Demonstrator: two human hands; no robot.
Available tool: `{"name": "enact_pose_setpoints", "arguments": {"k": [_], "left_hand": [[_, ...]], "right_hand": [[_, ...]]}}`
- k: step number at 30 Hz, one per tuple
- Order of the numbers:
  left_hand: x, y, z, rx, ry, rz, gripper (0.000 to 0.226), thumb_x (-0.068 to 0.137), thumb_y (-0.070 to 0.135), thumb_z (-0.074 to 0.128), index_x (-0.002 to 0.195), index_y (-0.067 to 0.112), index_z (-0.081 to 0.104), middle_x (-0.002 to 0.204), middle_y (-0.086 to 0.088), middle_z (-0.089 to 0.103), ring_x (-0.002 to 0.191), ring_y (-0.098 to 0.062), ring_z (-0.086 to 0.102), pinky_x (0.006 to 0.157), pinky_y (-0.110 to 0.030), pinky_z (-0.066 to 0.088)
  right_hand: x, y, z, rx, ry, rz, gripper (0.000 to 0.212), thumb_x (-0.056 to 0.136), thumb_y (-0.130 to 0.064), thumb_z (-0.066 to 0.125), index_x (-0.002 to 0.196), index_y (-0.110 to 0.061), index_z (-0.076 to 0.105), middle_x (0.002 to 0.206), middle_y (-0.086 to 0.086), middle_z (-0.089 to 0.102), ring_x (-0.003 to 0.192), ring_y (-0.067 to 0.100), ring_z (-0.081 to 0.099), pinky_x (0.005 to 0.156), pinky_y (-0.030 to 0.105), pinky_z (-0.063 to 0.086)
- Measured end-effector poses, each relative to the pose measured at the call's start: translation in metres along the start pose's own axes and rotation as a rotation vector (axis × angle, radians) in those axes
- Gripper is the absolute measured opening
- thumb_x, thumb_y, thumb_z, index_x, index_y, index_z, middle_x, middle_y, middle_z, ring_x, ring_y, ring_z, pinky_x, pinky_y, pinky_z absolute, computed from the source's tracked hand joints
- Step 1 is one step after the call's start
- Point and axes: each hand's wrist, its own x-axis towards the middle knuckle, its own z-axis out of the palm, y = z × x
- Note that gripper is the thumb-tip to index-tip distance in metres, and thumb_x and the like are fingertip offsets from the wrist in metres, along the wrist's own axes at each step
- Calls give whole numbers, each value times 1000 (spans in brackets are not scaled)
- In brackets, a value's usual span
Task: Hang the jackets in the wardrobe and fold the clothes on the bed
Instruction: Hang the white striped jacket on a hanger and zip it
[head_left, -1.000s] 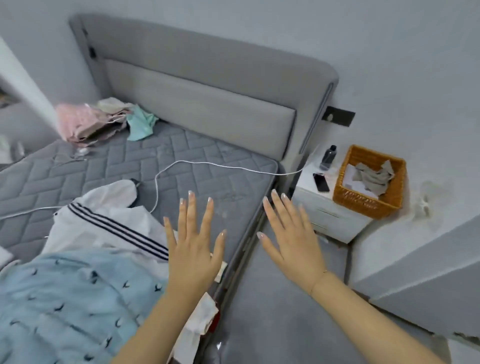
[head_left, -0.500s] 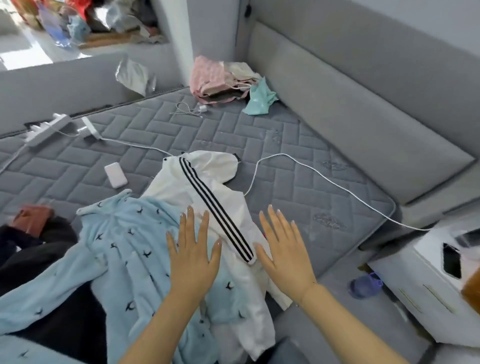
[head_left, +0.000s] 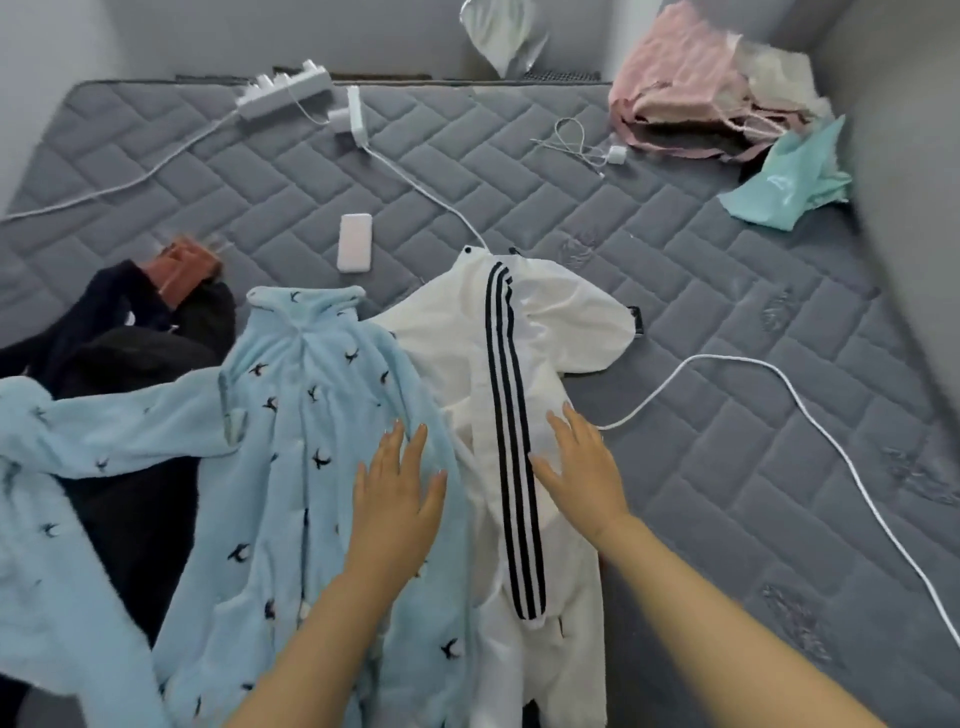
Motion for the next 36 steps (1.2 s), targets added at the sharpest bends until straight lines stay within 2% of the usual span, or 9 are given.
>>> {"name": "enact_pose_setpoints", "arguments": {"k": [6,10,16,20,22,25,29,32,36], "left_hand": [[23,-2,54,-199,21,-210,55,104,38,37,154,29,19,163,7,10,149,-10,9,121,-33,9],[27,-3,70,-321,46,-293,52,104,33,39,153,25,25,160,7,22,148,-11,16,122,-35,12],[50,9,67,-676,119,-403,43,101,27,50,143,23,40,145,1,45,126,-7,44,100,-23,34],[79,29,79,-792,-21,-493,63,91,43,64,145,25,37,136,5,46,118,-8,48,94,-24,37],[88,41,91,-704,-76,-474,70,86,45,70,143,21,38,134,8,47,121,-8,48,100,-25,39],[91,48,99,-599,-16,-422,40,87,23,72,121,5,60,116,-8,67,108,-25,63,99,-41,49],[68,50,91,-667,-110,-306,11,89,8,68,99,2,70,96,-13,73,88,-24,68,87,-42,55],[37,38,80,-540,-87,-338,9,89,9,67,96,5,72,92,-12,74,90,-28,69,85,-39,53],[-6,15,59,-463,-138,-376,9,90,12,67,93,12,76,83,-6,75,83,-21,69,79,-35,52]], "right_hand": [[117,19,41,281,-109,142,97,87,-49,65,155,-27,1,160,5,20,141,27,31,108,42,36],[119,15,80,191,-143,65,40,97,-21,50,136,-17,47,117,14,60,108,34,56,72,32,39],[17,26,92,414,-49,-89,18,84,3,49,84,-9,63,78,0,56,70,15,50,55,13,31],[-37,37,82,506,-80,-172,35,78,5,49,98,-10,73,90,2,68,78,17,60,67,30,45],[-49,39,80,546,-112,-122,36,83,7,51,104,-11,74,98,-1,69,87,14,63,75,24,48],[-51,47,69,639,-213,-11,37,87,8,51,103,-16,74,96,-14,65,90,1,60,77,5,40],[-36,66,42,1002,-383,237,37,93,5,47,111,-20,68,110,4,69,96,2,64,83,15,47],[-9,68,18,1251,-232,506,26,100,-23,48,123,-18,59,119,6,66,96,11,66,82,27,51],[46,28,-8,1479,-213,640,63,86,-50,66,139,-23,45,129,1,57,115,20,59,94,41,52]]}}
